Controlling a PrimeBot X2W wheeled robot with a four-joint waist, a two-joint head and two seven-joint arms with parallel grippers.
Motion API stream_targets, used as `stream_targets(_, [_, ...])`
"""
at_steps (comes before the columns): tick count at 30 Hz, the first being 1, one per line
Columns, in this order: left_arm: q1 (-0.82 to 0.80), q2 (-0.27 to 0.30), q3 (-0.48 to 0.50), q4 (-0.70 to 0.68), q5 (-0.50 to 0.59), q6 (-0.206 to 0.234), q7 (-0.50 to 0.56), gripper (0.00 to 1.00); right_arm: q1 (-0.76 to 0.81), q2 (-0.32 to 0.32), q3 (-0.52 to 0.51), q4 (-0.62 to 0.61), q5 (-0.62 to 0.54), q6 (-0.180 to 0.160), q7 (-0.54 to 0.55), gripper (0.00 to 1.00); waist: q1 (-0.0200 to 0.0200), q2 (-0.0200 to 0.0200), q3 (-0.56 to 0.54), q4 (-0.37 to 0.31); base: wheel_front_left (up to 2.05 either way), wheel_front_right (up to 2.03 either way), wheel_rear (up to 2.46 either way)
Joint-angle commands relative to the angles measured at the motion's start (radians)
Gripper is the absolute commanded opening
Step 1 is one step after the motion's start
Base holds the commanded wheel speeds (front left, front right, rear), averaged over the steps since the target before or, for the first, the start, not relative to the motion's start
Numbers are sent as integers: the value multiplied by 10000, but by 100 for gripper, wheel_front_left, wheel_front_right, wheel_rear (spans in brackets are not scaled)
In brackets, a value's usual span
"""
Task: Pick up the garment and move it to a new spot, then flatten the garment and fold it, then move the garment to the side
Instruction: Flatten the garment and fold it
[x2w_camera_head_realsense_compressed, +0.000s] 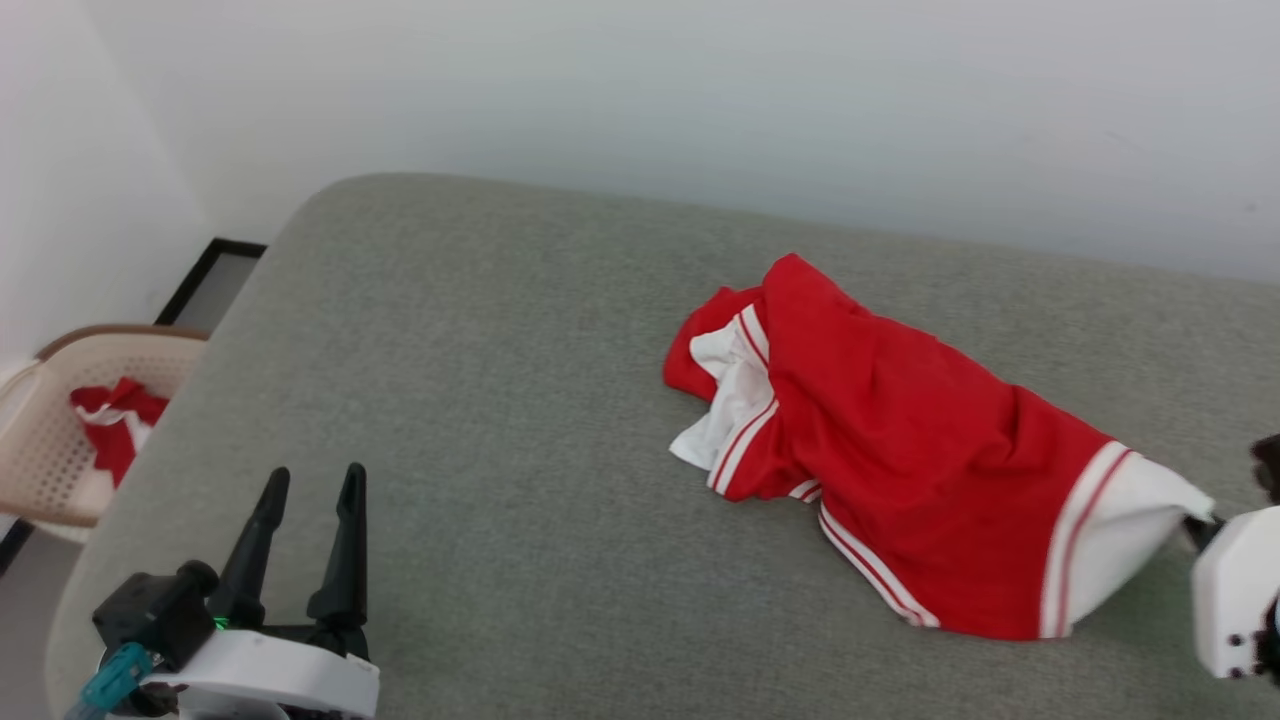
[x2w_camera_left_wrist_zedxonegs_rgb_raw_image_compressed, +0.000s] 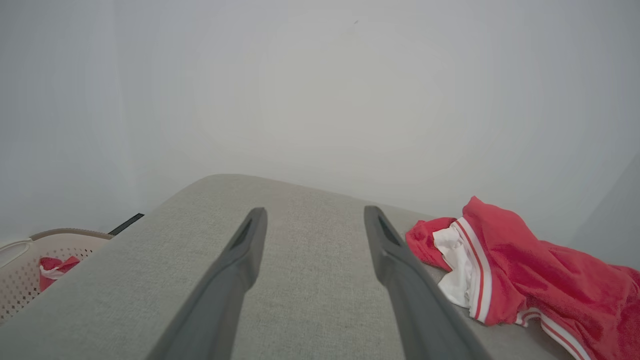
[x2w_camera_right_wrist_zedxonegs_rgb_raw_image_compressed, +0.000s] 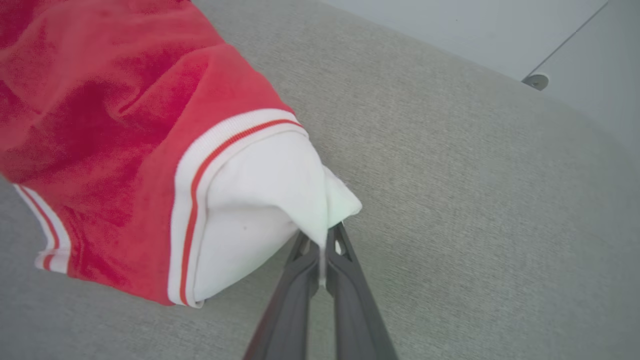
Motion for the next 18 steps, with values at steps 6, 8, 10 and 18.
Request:
stream_targets(6, [-92, -29, -67, 27, 92, -112, -2, 100, -347, -847, -445, 875, 12, -10, -479, 0, 0, 0, -24, -330, 0, 0, 0])
stream_targets(8, [-125, -48, -101, 32, 103, -114, -2, 100, -502, -1077, -465, 1280, 57, -10, -740, 0, 0, 0, 28, -335, 0, 0, 0])
stream_targets(10, [-157, -62, -129, 32, 119, -129, -2, 100, -639, -1290, -464, 1693, -21, -10, -975, 0, 0, 0, 87, -326, 0, 0, 0])
stream_targets(18, [-428, -32, -281, 164, 105, -230, -2, 100, -1405, -1436, -548, 3877, -175, -10, -1770, 0, 0, 0, 379, -159, 0, 0, 0])
